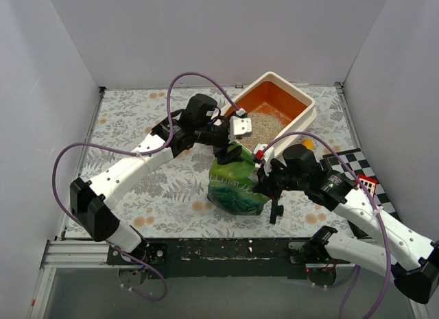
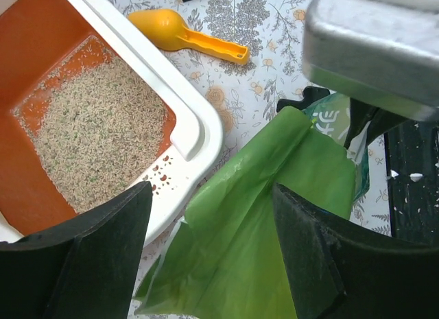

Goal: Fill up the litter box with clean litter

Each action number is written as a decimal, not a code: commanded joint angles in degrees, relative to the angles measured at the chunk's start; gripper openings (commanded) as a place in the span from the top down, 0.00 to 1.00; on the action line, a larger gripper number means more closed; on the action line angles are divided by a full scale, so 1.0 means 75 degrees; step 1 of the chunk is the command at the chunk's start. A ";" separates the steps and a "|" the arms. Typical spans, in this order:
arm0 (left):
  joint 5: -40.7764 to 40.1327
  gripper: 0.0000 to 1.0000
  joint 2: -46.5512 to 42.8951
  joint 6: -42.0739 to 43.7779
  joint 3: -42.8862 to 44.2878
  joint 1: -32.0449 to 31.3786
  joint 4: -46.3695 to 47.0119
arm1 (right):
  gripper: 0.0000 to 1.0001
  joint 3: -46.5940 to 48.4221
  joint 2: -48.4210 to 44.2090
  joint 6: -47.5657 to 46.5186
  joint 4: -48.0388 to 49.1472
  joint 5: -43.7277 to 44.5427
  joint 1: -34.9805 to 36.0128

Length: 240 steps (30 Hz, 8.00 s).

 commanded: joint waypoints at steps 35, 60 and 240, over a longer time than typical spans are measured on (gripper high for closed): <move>0.0472 1.00 -0.1895 -0.0801 -0.1808 -0.0378 0.0137 | 0.51 0.1745 -0.0135 -0.0186 -0.0746 0.0054 0.0040; -0.0361 1.00 -0.3644 -0.1317 -0.4060 -0.0413 0.1770 | 0.99 0.2615 0.0603 -0.0151 -0.1674 -0.0977 0.0040; -0.0525 0.83 -0.4324 -0.1868 -0.5396 -0.0424 0.2543 | 0.13 0.1642 0.0943 -0.1404 -0.0361 0.0102 -0.0207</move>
